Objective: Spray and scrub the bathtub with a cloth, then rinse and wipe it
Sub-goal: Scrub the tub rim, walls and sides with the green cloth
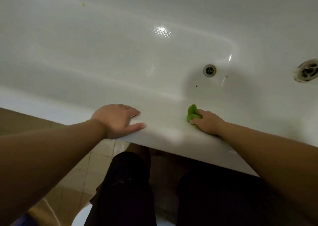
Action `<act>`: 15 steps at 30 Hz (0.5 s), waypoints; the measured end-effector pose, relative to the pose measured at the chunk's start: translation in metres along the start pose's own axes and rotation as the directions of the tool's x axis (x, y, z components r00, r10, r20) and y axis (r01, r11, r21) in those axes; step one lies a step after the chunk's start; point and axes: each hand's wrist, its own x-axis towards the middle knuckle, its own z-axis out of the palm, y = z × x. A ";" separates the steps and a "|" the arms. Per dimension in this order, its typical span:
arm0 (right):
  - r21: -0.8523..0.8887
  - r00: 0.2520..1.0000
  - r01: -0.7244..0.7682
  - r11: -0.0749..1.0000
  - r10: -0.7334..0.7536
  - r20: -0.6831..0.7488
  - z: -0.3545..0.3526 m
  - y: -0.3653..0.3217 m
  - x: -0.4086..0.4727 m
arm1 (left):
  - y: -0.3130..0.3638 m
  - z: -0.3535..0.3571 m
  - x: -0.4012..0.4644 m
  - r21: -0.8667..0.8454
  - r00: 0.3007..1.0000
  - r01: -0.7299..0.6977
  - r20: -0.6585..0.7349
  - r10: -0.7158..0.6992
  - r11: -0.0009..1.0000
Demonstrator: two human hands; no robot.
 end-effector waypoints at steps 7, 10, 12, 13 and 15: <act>0.057 0.977 0.214 0.975 -0.213 -0.032 0.031 -0.075 0.009 | -0.006 0.013 0.000 0.064 0.979 -0.042 -0.196 0.054 0.997; 0.078 0.956 0.294 0.953 -0.292 -0.039 0.021 -0.058 -0.016 | -0.010 0.013 0.001 0.058 0.975 -0.073 -0.208 0.084 0.996; 0.063 0.960 0.282 0.957 -0.281 -0.025 0.012 -0.037 -0.020 | -0.017 0.012 0.002 0.066 0.972 -0.097 -0.208 0.109 0.993; 0.046 0.967 0.256 0.965 -0.256 -0.018 0.010 -0.026 -0.015 | -0.021 0.012 0.002 0.075 0.971 -0.109 -0.207 0.123 0.991; -0.003 0.983 0.181 0.983 -0.181 -0.014 0.011 -0.013 0.007 | -0.030 0.012 0.000 0.100 0.969 -0.129 -0.200 0.147 0.987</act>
